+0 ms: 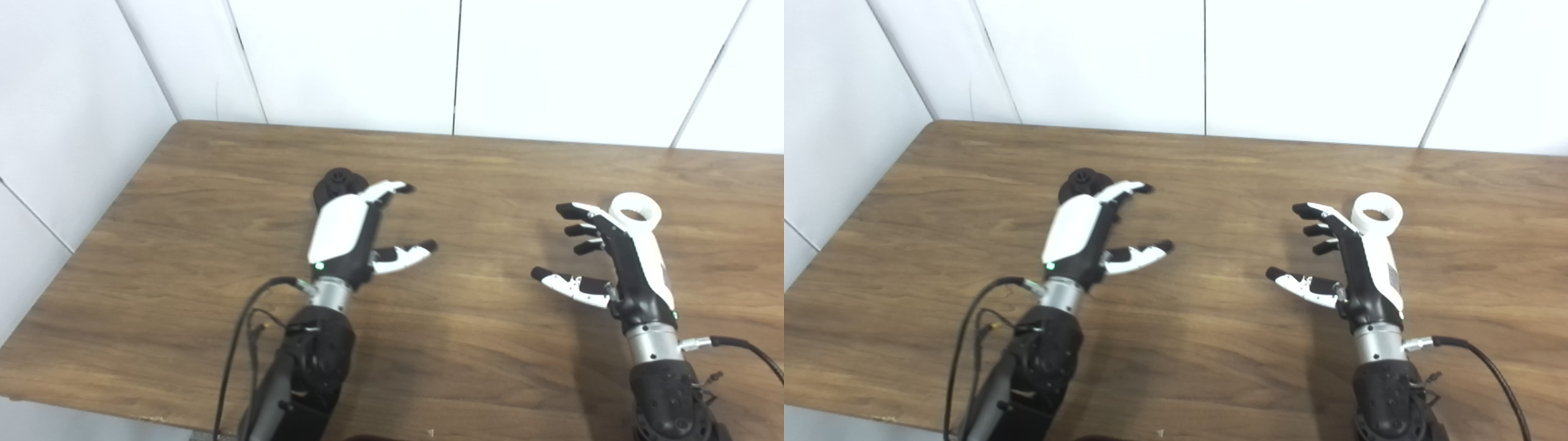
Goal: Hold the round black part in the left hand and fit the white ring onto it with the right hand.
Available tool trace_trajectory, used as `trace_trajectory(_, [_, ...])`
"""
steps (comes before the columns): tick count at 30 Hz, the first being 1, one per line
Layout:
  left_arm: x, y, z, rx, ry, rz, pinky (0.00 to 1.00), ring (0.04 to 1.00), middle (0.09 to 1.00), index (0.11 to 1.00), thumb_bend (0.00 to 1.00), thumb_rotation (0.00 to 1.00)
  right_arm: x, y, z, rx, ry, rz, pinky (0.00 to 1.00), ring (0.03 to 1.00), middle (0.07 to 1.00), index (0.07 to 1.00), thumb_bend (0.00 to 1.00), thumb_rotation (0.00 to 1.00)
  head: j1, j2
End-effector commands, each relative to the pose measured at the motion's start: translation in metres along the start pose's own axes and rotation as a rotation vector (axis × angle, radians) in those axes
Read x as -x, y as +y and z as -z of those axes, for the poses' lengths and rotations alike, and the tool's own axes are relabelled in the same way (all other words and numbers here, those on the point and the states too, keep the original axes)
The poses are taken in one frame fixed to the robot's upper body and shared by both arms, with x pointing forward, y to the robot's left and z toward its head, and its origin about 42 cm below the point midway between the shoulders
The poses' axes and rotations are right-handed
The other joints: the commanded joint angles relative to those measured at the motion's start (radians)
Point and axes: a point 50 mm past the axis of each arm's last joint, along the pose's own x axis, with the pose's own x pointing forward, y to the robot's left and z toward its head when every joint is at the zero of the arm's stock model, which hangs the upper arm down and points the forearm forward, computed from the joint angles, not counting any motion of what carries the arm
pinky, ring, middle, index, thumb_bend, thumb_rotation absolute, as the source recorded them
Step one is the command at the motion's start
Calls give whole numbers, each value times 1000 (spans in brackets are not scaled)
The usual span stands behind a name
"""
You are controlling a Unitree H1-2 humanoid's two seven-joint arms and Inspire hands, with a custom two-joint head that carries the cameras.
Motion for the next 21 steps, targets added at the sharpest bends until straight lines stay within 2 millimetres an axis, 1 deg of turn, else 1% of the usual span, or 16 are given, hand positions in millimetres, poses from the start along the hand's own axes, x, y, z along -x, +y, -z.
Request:
trace_trajectory(1, [-9,19,0,-35,-29,-98,775,963,933,799,771,404,-9,-10,-13,6,-81,45,564,696,769,745,703,0,2,1])
trace_trajectory(5, [-13,30,13,-57,11,-138,795,969,952,821,781,434,-10,-11,-13,25,-80,46,557,691,765,745,703,0,3,3])
trace_trajectory(9, [-19,43,27,-88,53,-192,794,980,972,829,806,463,-10,-13,-13,24,-83,46,553,689,763,743,701,1,4,3])
trace_trajectory(12, [-22,51,37,-112,76,-238,801,979,976,825,825,465,-10,-13,-12,25,-83,44,558,691,763,746,700,0,9,3])
trace_trajectory(16, [-29,63,50,-148,118,-310,850,997,998,831,840,459,-11,-13,-12,23,-86,44,551,687,761,744,703,0,13,3])
trace_trajectory(21, [-35,74,61,-182,149,-358,877,1000,1000,844,834,466,-12,-12,-11,25,-88,43,547,686,759,743,702,3,12,1])
